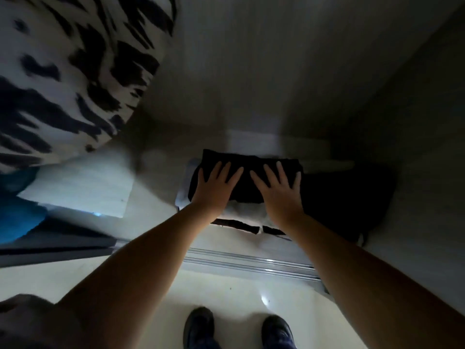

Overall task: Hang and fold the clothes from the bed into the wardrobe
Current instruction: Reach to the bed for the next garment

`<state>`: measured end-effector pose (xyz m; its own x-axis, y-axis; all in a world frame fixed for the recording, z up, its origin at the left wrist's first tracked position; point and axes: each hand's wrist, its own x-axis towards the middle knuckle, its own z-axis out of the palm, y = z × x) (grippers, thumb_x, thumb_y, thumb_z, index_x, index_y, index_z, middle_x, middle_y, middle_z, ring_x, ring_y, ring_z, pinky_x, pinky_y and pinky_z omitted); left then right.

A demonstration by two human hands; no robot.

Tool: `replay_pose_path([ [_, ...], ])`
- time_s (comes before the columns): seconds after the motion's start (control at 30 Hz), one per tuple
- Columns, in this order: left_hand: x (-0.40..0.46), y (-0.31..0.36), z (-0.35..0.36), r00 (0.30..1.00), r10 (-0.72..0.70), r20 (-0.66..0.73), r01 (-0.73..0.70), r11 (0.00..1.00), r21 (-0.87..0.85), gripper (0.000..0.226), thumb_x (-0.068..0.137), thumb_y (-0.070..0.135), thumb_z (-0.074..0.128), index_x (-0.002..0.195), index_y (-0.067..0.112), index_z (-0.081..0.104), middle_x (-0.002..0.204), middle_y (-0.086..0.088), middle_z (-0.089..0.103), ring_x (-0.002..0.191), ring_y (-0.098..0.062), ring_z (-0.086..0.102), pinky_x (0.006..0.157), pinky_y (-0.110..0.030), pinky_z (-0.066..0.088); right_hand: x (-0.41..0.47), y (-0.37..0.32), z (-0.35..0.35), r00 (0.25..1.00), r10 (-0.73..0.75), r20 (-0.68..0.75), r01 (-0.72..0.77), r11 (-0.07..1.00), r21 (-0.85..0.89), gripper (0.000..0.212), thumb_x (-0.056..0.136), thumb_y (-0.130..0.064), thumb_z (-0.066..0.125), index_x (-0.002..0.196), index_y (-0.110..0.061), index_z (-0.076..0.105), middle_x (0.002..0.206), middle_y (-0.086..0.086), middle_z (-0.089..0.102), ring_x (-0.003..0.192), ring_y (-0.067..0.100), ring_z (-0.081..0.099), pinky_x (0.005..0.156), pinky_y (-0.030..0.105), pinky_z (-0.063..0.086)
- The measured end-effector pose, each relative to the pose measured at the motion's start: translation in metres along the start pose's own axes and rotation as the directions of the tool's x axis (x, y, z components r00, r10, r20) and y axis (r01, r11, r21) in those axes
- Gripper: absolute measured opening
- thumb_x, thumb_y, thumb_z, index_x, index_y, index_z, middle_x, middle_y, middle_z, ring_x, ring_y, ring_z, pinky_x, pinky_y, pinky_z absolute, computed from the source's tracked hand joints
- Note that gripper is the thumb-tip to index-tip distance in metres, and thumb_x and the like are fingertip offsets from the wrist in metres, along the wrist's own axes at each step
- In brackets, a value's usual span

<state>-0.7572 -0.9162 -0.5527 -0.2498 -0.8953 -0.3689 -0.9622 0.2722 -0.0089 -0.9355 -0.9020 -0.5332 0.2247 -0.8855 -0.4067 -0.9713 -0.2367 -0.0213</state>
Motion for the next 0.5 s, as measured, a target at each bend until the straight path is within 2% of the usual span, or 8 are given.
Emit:
replay_pose_path([
  [0.07,0.001,-0.004,0.040,0.997,-0.002,0.083,0.004,1.000,-0.018,0.083,0.095,0.023,0.047,0.150,0.033,-0.016,0.160,-0.005,-0.008,0.147,-0.025,-0.009,0.113,-0.059,0.008,0.000,-0.003,0.046,0.993,-0.015,0.115,0.009,0.999,0.054,0.075,0.096,-0.046,0.043,0.150,-0.041,-0.010,0.160,0.002,-0.017,0.144,0.036,-0.019,0.109,0.067,-0.003],
  [0.13,-0.008,-0.006,0.071,0.988,0.020,0.154,-0.013,0.999,-0.049,0.099,0.089,0.015,0.055,0.147,0.034,-0.023,0.158,-0.005,-0.023,0.145,-0.025,-0.022,0.111,-0.062,0.003,-0.005,-0.006,0.078,0.985,-0.047,0.166,0.031,0.995,0.099,0.079,0.093,-0.062,0.035,0.148,-0.041,-0.016,0.157,0.002,-0.028,0.141,0.036,-0.028,0.107,0.067,-0.010],
  [0.2,-0.013,-0.007,0.081,0.986,0.036,0.163,-0.026,0.998,-0.062,0.105,0.084,0.010,0.056,0.145,0.033,-0.027,0.155,-0.006,-0.031,0.142,-0.025,-0.029,0.110,-0.064,0.000,-0.007,-0.006,0.088,0.984,-0.056,0.171,0.039,0.994,0.100,0.080,0.090,-0.068,0.029,0.146,-0.040,-0.021,0.154,0.003,-0.033,0.139,0.035,-0.033,0.105,0.067,-0.015],
  [0.3,-0.015,-0.011,0.065,0.972,0.062,0.226,-0.050,0.997,-0.058,0.105,0.083,0.013,0.057,0.146,0.032,-0.025,0.154,-0.007,-0.031,0.142,-0.025,-0.029,0.110,-0.064,-0.002,-0.003,-0.004,0.071,0.964,-0.063,0.258,0.041,0.995,0.090,0.077,0.091,-0.068,0.026,0.147,-0.040,-0.019,0.155,0.003,-0.032,0.140,0.036,-0.030,0.107,0.068,-0.011],
  [0.37,-0.022,-0.014,0.040,0.954,0.063,0.293,-0.050,0.997,-0.051,0.100,0.086,0.021,0.057,0.149,0.031,-0.019,0.156,-0.007,-0.027,0.144,-0.025,-0.024,0.111,-0.062,-0.002,-0.003,-0.003,0.041,0.936,-0.060,0.348,0.022,0.994,0.111,0.071,0.094,-0.065,0.025,0.150,-0.039,-0.011,0.158,0.003,-0.025,0.144,0.035,-0.022,0.110,0.065,-0.005],
  [0.43,-0.034,-0.012,0.006,0.942,0.064,0.330,-0.050,0.997,-0.052,0.090,0.089,0.028,0.056,0.152,0.029,-0.009,0.159,-0.009,-0.017,0.146,-0.026,-0.015,0.112,-0.059,0.000,-0.011,-0.005,0.005,0.932,-0.054,0.358,0.007,0.991,0.131,0.064,0.098,-0.058,0.024,0.153,-0.033,0.002,0.161,0.004,-0.008,0.147,0.034,-0.006,0.113,0.061,0.005],
  [0.5,-0.046,-0.002,-0.036,0.951,0.037,0.308,-0.006,0.995,-0.100,0.069,0.092,0.031,0.052,0.151,0.023,0.016,0.157,-0.012,0.015,0.146,-0.027,0.011,0.113,-0.054,0.011,-0.025,-0.009,-0.034,0.966,-0.032,0.258,-0.012,0.986,0.168,0.057,0.100,-0.051,0.026,0.150,-0.024,0.022,0.157,0.009,0.021,0.142,0.033,0.023,0.111,0.053,0.026],
])
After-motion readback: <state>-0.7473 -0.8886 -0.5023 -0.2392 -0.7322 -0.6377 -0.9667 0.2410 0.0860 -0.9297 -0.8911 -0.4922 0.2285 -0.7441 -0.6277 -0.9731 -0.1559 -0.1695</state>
